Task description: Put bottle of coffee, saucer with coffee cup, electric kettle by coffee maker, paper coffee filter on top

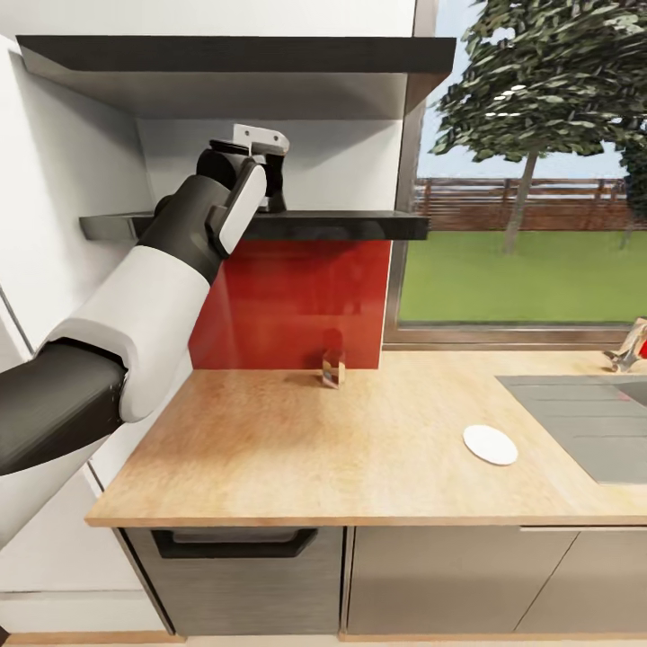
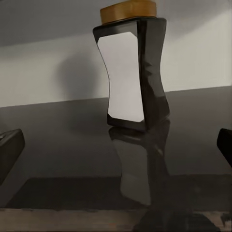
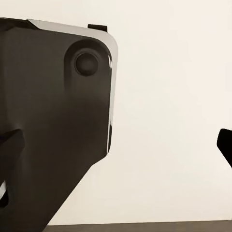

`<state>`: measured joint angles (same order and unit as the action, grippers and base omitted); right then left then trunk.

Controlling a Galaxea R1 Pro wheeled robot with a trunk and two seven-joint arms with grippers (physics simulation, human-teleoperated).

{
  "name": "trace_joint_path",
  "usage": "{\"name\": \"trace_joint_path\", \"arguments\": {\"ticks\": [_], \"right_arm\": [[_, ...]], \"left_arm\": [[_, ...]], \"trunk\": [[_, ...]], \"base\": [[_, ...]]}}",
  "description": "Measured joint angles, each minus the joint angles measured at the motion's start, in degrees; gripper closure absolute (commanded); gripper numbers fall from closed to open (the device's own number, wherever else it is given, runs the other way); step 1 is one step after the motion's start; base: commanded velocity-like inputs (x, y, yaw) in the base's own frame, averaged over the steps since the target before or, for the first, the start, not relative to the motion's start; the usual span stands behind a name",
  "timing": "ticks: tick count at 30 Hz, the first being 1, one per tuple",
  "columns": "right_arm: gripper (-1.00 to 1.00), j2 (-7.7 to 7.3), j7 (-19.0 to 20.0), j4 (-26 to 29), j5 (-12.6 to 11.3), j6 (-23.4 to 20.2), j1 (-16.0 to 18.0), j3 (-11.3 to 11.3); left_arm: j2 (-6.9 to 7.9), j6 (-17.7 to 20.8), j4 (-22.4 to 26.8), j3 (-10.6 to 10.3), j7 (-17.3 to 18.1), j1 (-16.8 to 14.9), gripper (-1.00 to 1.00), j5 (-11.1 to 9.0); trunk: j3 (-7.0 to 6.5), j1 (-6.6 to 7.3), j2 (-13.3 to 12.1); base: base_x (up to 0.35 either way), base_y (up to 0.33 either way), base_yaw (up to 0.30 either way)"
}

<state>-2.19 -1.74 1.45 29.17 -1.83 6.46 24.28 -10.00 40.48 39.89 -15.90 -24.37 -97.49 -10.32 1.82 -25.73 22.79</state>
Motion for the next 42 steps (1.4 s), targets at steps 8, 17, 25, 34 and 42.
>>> {"name": "trace_joint_path", "arguments": {"ticks": [8,17,25,34,42], "right_arm": [[-1.00,0.15,0.0,0.0,0.0,0.0,0.0,0.0],[-1.00,0.32,0.0,0.0,-0.1,0.1,0.0,0.0],[-1.00,0.33,0.0,0.0,0.0,0.1,0.0,0.0],[-1.00,0.33,0.0,0.0,0.0,0.1,0.0,0.0],[-1.00,0.24,0.1,0.0,0.2,0.0,0.0,-0.1]], "left_arm": [[0.00,0.0,-0.3,0.0,0.0,0.0,-1.00,0.1],[0.00,0.0,-0.6,0.0,-0.1,-0.2,-1.00,0.2],[0.00,0.0,-1.1,0.0,-1.5,-0.6,-1.00,0.1],[0.00,0.0,-1.2,0.2,-1.6,-1.0,-1.00,0.1],[0.00,0.0,-2.4,0.4,-1.7,-2.5,-1.00,0.1]], "trunk": [[0.00,-0.01,0.0],[0.00,0.00,0.0],[0.00,-0.02,0.0],[0.00,0.01,0.0],[0.00,-0.02,0.0]], "base": [[0.150,0.000,0.000],[0.074,0.000,0.000],[0.068,0.000,0.000],[0.157,0.000,0.000],[0.043,0.000,0.000]]}}
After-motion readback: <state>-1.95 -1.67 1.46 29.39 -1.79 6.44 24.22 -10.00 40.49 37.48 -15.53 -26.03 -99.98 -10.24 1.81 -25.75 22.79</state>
